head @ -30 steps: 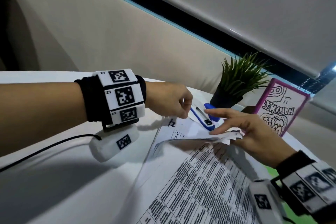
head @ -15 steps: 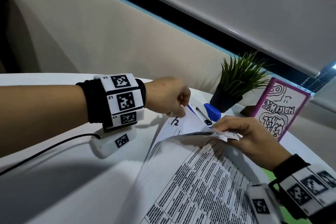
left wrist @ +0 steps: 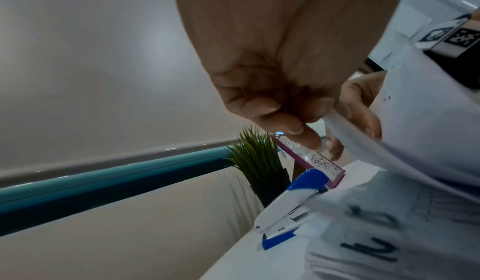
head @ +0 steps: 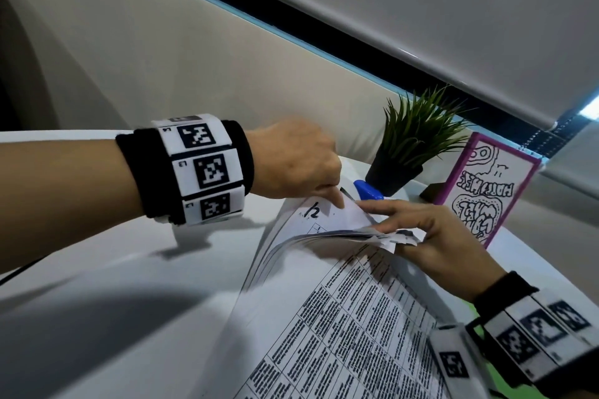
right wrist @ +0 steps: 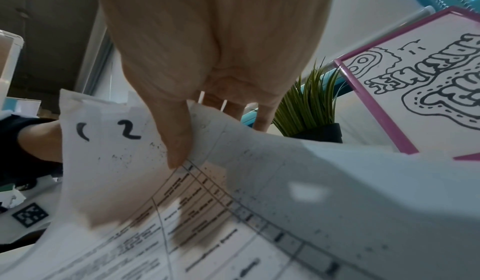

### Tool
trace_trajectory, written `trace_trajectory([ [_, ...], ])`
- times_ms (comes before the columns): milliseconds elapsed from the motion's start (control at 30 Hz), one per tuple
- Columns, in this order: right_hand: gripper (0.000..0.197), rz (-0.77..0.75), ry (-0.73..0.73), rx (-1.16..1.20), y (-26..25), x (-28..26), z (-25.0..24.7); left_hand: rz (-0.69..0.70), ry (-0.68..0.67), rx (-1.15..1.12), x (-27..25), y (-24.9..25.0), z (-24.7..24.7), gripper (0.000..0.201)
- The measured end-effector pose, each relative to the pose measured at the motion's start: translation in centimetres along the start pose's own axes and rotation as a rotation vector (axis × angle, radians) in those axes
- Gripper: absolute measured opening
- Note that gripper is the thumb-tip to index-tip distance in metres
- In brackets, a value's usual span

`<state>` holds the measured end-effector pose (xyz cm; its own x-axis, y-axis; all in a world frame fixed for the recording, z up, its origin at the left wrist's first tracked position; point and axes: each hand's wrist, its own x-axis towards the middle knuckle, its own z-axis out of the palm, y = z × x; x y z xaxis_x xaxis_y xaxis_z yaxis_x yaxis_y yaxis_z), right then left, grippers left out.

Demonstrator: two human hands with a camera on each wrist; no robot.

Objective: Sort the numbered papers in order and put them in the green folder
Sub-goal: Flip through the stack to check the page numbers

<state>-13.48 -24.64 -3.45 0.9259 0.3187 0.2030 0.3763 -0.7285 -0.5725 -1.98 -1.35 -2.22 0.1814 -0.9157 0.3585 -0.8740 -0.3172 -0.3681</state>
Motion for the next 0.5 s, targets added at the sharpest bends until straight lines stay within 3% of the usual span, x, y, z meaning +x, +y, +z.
trace_trajectory([
  [333, 0.038, 0.001, -0.004, -0.006, -0.19, -0.51, -0.02, 0.155, 0.171, 0.0, -0.43, -0.08, 0.26, 0.045],
  [433, 0.039, 0.001, 0.025, -0.007, -0.07, -0.53, 0.04, 0.076, 0.205, -0.197, -0.09, 0.09, 0.18, 0.043],
  [500, 0.032, -0.011, 0.031, 0.015, 0.07, -0.6, -0.08, -0.046, 0.114, -0.404, 0.02, 0.12, -0.04, 0.046],
])
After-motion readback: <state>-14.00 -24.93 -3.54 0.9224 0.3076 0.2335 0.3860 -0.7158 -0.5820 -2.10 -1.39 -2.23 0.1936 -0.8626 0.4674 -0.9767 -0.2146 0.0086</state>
